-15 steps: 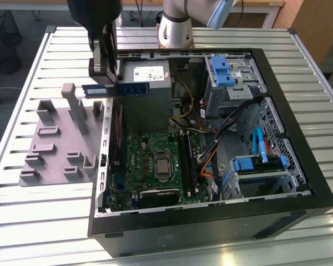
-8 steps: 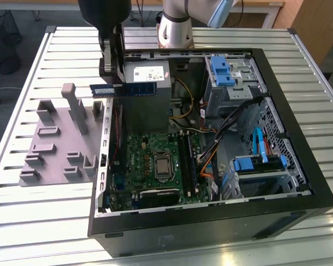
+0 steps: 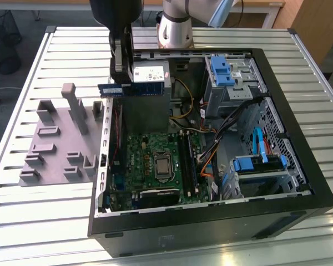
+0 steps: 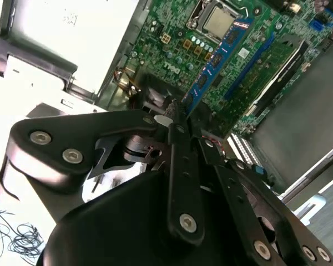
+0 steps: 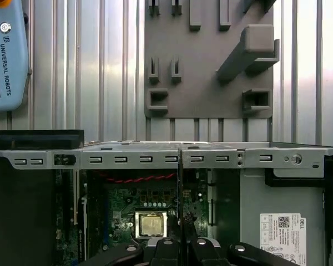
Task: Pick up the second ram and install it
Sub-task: 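Pick up the second ram and move it above second insertion slot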
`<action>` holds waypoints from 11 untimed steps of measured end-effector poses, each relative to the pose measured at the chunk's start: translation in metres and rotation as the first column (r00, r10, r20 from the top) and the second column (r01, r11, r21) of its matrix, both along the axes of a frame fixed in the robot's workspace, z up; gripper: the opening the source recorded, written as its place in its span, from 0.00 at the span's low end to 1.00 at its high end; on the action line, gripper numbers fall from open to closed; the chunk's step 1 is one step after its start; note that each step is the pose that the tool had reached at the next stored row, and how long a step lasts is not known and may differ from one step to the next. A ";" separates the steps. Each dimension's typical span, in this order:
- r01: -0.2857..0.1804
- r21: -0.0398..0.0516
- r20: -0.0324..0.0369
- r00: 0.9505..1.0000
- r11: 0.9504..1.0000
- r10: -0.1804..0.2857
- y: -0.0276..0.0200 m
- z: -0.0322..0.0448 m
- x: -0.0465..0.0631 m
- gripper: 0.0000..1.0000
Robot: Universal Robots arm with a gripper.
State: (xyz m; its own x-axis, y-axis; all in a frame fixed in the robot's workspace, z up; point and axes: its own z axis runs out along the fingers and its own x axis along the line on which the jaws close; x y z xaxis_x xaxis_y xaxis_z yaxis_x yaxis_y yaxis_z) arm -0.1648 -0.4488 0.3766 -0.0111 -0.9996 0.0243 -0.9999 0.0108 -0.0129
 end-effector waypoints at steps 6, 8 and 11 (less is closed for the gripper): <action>0.000 0.000 0.000 1.000 1.000 0.000 0.0000 0.0000 0.012 0.14; 0.000 0.000 0.000 1.000 1.000 0.000 0.0000 0.0000 0.015 0.14; 0.000 0.000 0.000 1.000 1.000 0.000 0.0000 0.0000 0.020 0.14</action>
